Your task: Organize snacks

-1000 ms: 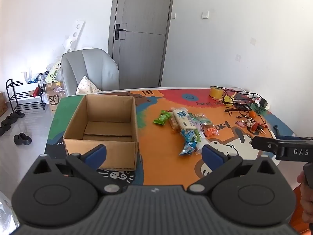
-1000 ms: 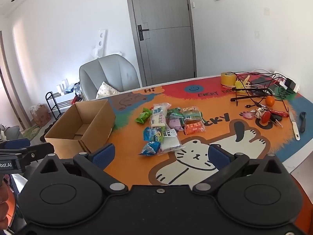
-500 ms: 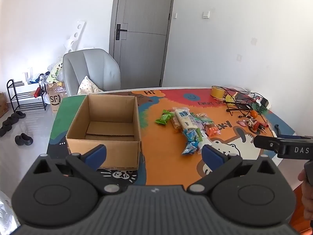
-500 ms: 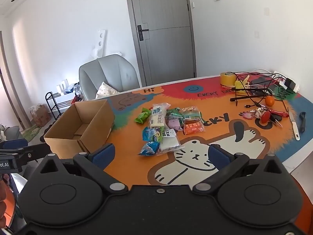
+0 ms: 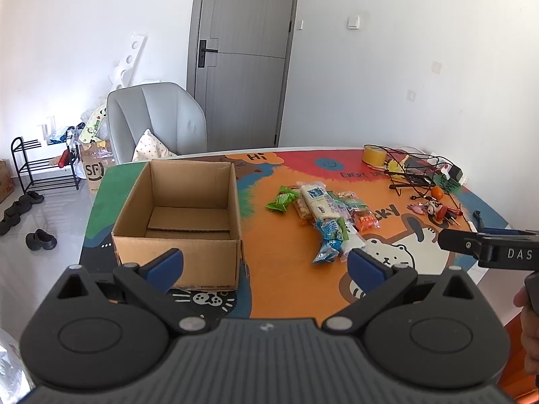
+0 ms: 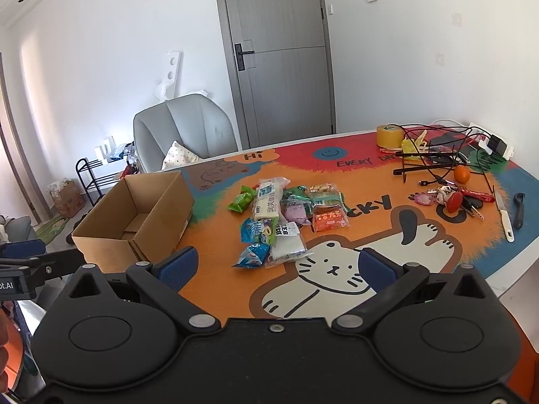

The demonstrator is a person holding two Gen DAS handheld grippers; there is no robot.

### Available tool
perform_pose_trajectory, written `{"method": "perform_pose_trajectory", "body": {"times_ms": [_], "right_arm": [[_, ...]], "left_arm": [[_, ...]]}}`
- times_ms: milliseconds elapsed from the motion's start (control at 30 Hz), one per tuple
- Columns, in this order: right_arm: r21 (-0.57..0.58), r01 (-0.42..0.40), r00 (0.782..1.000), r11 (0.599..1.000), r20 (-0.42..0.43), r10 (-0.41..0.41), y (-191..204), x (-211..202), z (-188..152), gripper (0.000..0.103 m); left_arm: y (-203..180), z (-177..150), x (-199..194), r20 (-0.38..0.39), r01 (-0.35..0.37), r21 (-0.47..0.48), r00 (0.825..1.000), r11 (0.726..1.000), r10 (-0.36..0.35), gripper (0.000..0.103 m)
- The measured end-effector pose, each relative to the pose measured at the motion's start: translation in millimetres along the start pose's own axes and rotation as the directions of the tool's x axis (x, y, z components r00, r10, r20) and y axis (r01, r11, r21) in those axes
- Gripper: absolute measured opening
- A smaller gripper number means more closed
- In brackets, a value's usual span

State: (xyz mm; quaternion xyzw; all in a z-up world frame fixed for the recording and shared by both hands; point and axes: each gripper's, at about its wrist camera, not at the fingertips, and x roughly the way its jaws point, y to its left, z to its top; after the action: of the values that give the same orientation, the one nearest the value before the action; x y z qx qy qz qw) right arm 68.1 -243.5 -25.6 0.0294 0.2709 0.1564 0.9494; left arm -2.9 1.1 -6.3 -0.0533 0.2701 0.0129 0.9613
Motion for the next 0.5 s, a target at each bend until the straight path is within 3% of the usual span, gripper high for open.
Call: {"method": "perform_pose_trajectory", "body": {"times_ms": [500], "right_arm": [[-0.006, 0.004, 1.000, 1.000, -0.001, -0.004, 1.7, 2.0, -1.2, 0.103]], "left_arm": [[-1.4, 0.7, 1.9, -0.006, 0.006, 0.002, 1.000, 1.000, -0.006, 0.103]]}}
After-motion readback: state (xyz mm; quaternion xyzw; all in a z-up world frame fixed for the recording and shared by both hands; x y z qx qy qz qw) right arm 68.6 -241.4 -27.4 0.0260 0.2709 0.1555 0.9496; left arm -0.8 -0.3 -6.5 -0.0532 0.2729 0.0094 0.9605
